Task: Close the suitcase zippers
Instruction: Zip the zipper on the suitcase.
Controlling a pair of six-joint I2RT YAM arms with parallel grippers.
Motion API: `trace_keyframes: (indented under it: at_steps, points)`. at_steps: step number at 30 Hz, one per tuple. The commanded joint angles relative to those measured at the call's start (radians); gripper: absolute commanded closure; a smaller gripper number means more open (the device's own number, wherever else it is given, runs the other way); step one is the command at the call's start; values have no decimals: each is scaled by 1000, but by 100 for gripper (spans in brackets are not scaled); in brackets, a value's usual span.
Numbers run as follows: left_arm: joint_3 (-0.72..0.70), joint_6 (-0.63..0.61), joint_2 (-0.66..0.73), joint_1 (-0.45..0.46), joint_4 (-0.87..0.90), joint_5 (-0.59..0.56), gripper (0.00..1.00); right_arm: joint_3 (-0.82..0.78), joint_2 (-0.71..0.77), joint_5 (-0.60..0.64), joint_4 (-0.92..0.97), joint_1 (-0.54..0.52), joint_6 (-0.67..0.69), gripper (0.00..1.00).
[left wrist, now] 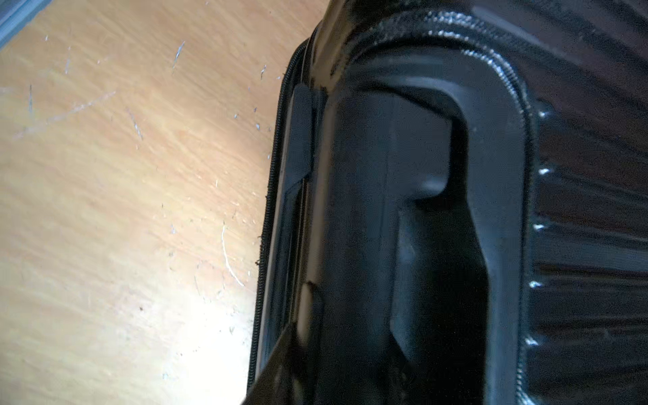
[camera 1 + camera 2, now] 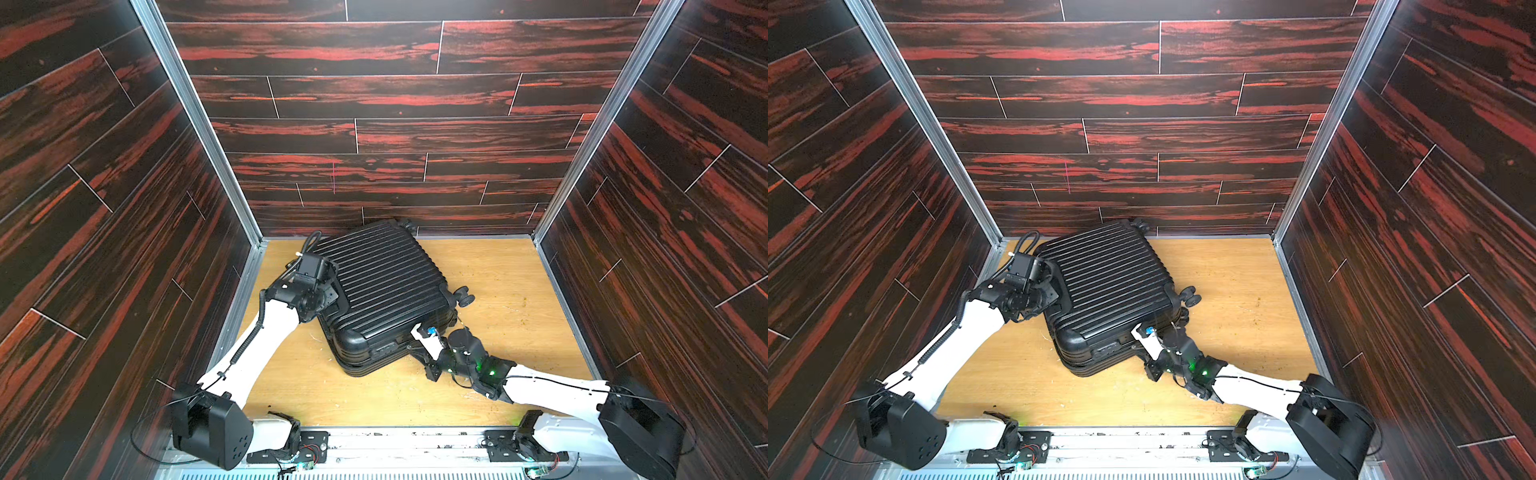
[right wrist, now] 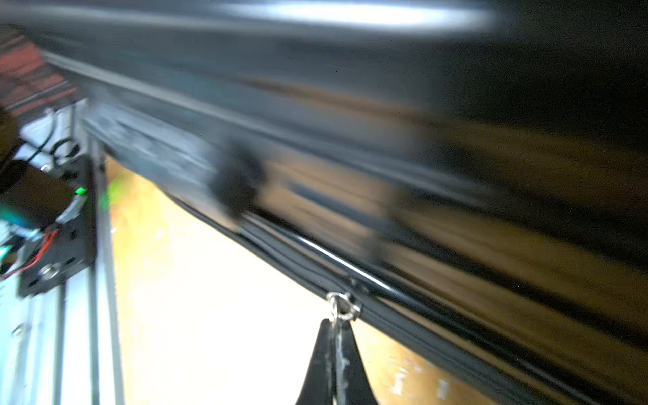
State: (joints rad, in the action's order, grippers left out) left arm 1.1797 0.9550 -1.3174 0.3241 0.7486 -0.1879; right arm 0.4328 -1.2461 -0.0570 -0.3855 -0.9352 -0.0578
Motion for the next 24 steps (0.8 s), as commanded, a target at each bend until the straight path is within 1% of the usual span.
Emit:
trace_keyframes:
  at_steps: [1, 3, 6, 10, 12, 13, 14, 16, 17, 18, 19, 20, 21, 22, 24]
  points:
    - [18, 268, 100, 45, -181, -80, 82, 56, -25, -60, -90, -60, 33, 100]
    - [0, 323, 121, 70, -181, -106, 82, 68, -37, -64, -91, -82, 39, 100]
    - [-72, 418, 166, 133, -228, -139, 80, 76, -47, -76, -96, -106, 52, 100]
    - [-86, 445, 158, 208, -257, -153, 79, 64, -47, -73, -122, -133, 81, 100]
    - [-77, 442, 142, 233, -262, -147, 76, 56, -44, -43, -116, -135, 88, 100]
    - [-70, 434, 136, 244, -264, -147, 70, 47, -40, -20, -113, -136, 91, 100]
    - [-64, 417, 131, 250, -266, -148, 62, 38, -33, 3, -114, -134, 91, 100]
    - [-47, 368, 123, 256, -256, -149, 42, 12, -14, 44, -119, -134, 94, 100]
    - [-43, 337, 124, 256, -256, -149, 33, 0, -2, 55, -117, -135, 95, 100]
    - [-40, 294, 128, 256, -251, -163, 25, -13, 10, 65, -119, -133, 98, 100]
    - [-34, 252, 135, 256, -239, -189, 18, -28, 24, 75, -118, -130, 98, 100]
    - [-29, 207, 141, 256, -228, -214, 14, -40, 34, 81, -119, -128, 99, 100]
    - [-23, 155, 149, 256, -215, -250, 1, -52, 47, 84, -118, -124, 100, 100]
    - [-20, 120, 158, 255, -204, -281, 0, -62, 59, 85, -116, -117, 101, 100]
    - [-21, -32, 181, 252, -208, -318, 0, -90, 89, 84, -111, -102, 102, 100]
